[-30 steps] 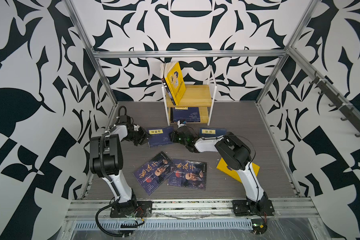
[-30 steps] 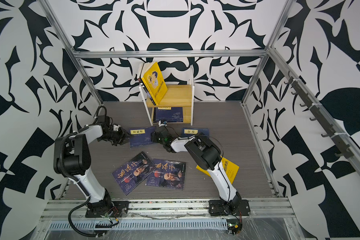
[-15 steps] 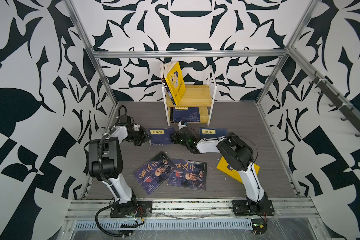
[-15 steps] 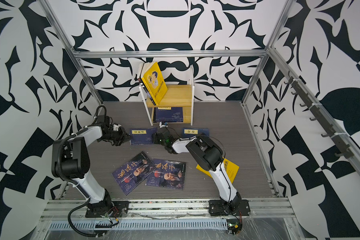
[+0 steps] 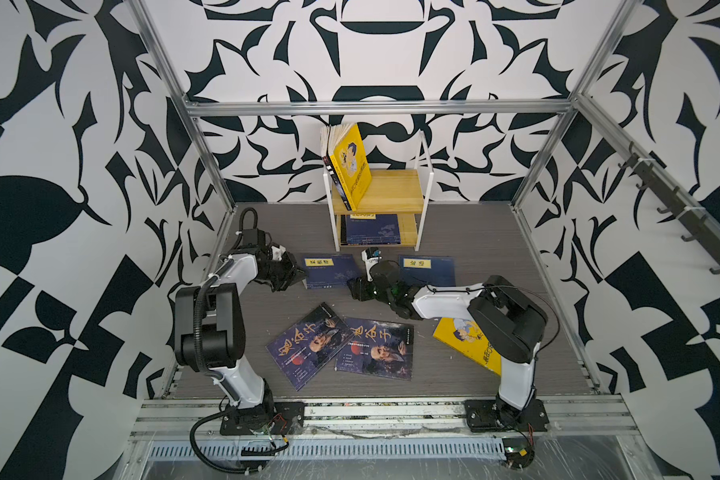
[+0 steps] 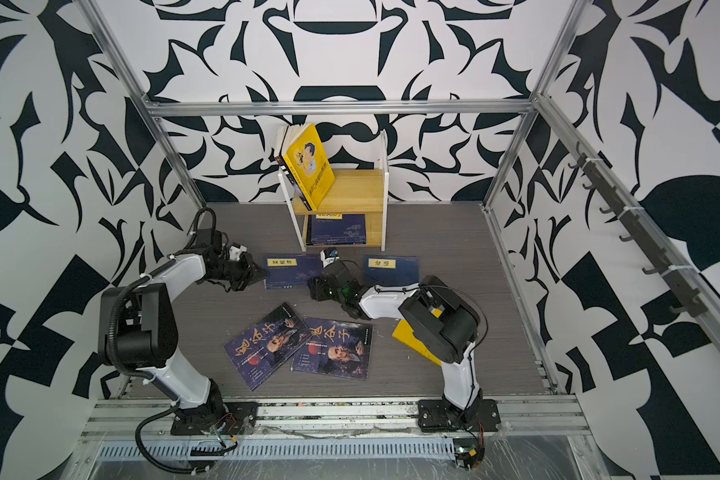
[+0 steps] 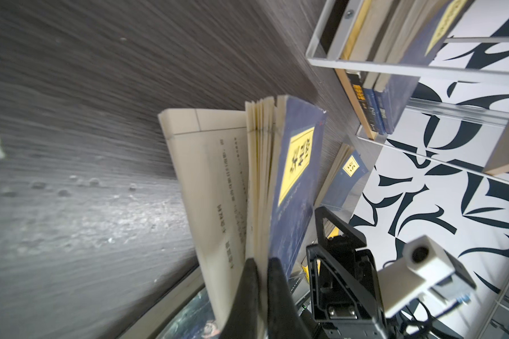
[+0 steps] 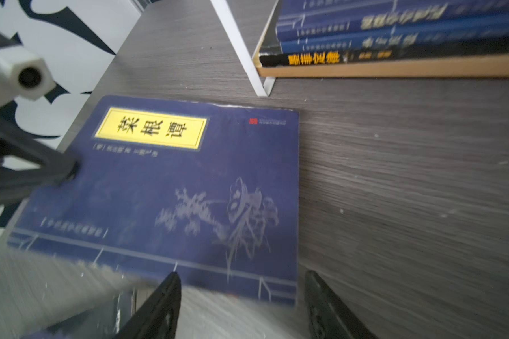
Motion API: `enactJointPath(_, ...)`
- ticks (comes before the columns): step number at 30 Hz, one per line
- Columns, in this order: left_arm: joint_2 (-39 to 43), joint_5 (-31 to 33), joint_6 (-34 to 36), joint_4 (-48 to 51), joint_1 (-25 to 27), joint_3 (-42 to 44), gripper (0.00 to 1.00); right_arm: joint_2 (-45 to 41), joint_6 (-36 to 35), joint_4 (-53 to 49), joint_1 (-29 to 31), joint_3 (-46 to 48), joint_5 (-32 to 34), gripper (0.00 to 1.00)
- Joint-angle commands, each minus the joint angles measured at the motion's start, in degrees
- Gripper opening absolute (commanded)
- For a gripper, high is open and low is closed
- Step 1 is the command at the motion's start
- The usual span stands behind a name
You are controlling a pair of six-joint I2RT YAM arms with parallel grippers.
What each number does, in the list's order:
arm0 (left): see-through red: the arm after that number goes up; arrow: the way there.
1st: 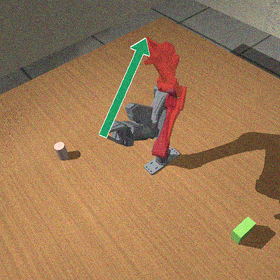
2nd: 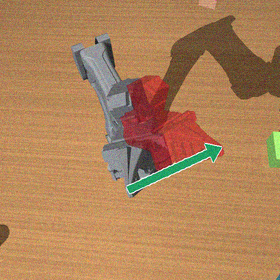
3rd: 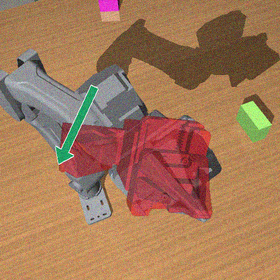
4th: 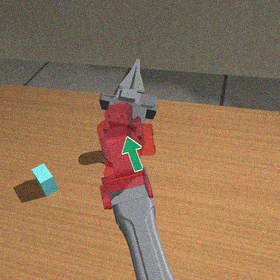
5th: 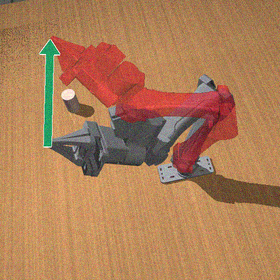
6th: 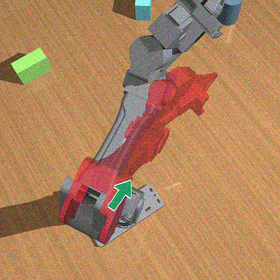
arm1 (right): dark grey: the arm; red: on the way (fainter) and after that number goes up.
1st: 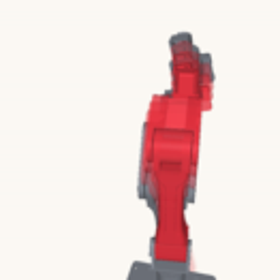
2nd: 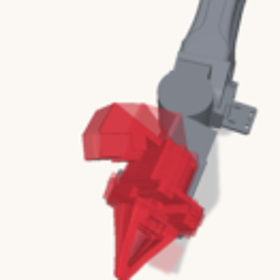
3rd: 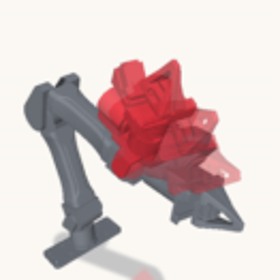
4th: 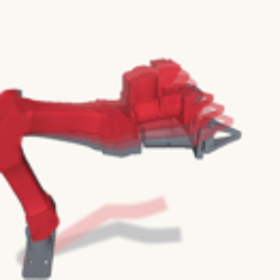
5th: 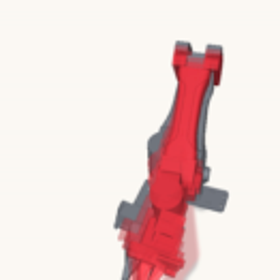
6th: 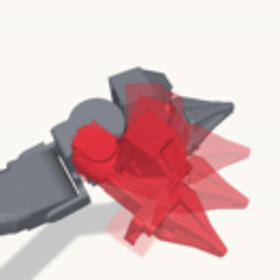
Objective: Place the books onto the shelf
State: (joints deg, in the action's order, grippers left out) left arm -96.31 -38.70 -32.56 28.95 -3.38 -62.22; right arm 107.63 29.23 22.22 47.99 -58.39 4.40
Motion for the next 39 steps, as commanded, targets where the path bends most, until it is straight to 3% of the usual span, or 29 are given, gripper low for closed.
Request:
enactJointPath(1,2.87,-1.14,0.82,0.39,0.91,1.45,0.0,-4.73,-9.63,2.43,1.14,3.15,3.52,0.69)
enactJointPath(7,5.53,-1.75,1.46,0.73,1.83,2.21,0.0,-12.14,-18.73,5.55,2.31,9.38,5.41,0.69)
enactJointPath(13,7.95,-2.79,2.28,1.39,3.58,2.48,0.0,-16.64,-33.59,7.71,6.0,12.47,8.18,0.68)
enactJointPath(20,8.08,-6.87,2.6,0.66,6.07,3.76,0.0,-10.44,-54.98,7.44,13.55,8.22,14.39,0.7)
enactJointPath(30,7.9,-7.62,3.73,0.82,7.89,4.11,0.0,-2.41,-57.64,9.22,14.0,2.84,22.87,0.69)
enactJointPath(32,7.46,-7.61,3.77,1.37,7.89,3.9,0.0,-1.58,-57.62,9.55,13.25,2.76,23.48,0.64)
enactJointPath(35,7.92,-7.95,4.42,1.78,7.97,3.79,0.0,-0.77,-59.13,8.81,12.4,2.5,23.45,0.46)
enactJointPath(39,7.42,-7.82,4.85,1.42,8.14,4.24,0.0,-0.09,-64.52,7.66,11.95,1.79,25.21,0.14)
